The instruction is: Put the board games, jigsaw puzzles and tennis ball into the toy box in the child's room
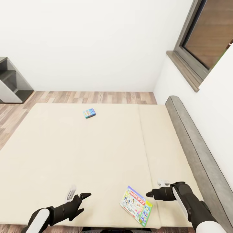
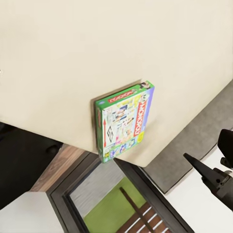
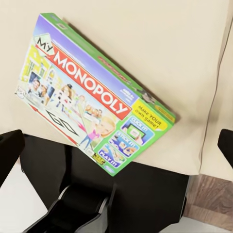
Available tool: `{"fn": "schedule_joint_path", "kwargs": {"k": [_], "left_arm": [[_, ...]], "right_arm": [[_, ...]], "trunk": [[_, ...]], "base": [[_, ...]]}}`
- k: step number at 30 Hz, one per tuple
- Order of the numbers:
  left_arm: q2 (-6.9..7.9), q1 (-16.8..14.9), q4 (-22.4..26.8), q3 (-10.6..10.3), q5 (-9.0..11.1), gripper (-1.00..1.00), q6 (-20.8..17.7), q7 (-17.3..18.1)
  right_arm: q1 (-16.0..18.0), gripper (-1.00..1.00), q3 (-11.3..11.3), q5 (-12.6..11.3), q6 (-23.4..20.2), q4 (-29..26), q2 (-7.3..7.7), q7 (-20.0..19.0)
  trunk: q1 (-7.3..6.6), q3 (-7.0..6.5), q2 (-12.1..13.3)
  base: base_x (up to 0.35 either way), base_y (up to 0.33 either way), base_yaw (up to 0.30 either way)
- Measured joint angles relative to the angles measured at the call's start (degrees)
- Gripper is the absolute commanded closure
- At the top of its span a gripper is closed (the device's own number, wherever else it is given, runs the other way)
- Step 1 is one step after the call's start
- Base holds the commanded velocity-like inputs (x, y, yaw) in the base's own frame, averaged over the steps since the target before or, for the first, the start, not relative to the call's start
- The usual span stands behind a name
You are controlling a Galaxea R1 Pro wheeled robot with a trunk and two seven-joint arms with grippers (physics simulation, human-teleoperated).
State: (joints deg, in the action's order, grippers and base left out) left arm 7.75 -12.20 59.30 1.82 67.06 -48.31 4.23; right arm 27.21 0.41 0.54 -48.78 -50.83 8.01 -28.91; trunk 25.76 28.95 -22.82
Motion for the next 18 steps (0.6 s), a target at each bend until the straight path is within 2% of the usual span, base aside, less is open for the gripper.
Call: {"fn": "schedule_joint_path", "kwargs": {"k": [10, 18], "left_arm": [[0.00, 0.00, 0.01, 0.00, 0.00, -1.00, 0.00, -0.01], [0.00, 0.00, 0.02, -0.07, 0.00, -1.00, 0.00, 0.04]], "right_arm": [[0.27, -1.00, -0.01, -0.04, 0.00, -0.02, 0.10, 0.00], [2.01, -1.00, -0.19, -0.01, 0.11, 0.19, 0.22, 0.07]], "trunk": [[0.00, 0.93, 0.00], [0.00, 1.67, 0.00]], "base": [[0.000, 0.000, 0.000], [0.000, 0.000, 0.000]]}}
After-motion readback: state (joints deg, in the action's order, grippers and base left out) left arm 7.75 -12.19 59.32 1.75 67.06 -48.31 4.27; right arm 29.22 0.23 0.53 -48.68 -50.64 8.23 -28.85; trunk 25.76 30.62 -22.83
